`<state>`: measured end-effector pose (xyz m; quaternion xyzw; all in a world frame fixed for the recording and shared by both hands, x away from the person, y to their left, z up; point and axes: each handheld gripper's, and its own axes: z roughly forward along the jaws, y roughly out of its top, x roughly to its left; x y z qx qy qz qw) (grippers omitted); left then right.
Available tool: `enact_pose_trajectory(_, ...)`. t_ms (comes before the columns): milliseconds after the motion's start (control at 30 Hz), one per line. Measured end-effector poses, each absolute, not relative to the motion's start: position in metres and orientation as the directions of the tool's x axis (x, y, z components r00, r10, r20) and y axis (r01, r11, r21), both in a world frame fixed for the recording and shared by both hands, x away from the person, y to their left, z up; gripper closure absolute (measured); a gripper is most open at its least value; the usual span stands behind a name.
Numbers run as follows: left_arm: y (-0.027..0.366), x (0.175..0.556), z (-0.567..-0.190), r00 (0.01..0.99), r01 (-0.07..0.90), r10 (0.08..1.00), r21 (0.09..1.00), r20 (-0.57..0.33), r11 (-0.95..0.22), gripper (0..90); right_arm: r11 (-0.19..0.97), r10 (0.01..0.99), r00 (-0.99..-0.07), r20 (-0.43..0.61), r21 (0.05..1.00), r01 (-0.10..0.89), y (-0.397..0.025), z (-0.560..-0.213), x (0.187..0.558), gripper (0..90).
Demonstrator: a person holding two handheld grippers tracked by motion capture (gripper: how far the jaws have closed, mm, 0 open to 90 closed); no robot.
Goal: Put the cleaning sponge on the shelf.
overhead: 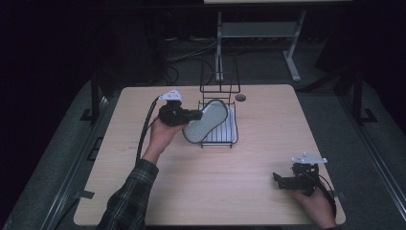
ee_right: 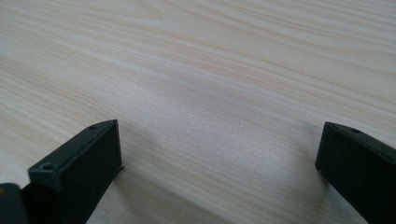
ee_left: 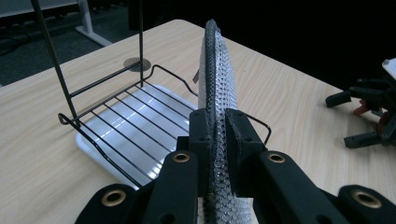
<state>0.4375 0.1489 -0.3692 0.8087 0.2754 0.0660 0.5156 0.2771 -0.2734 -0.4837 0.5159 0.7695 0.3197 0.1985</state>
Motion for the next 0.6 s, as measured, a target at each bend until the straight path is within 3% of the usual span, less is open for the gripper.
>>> enact_pose_trajectory(600, 0.133, 0.468, -0.38, 0.815, 0.409, 0.538, 0.871, -0.215, -0.271, 81.6, 0.263, 0.921, -0.389, 0.025, 0.697, 0.668, -0.273, -0.484, 0.277, 0.0)
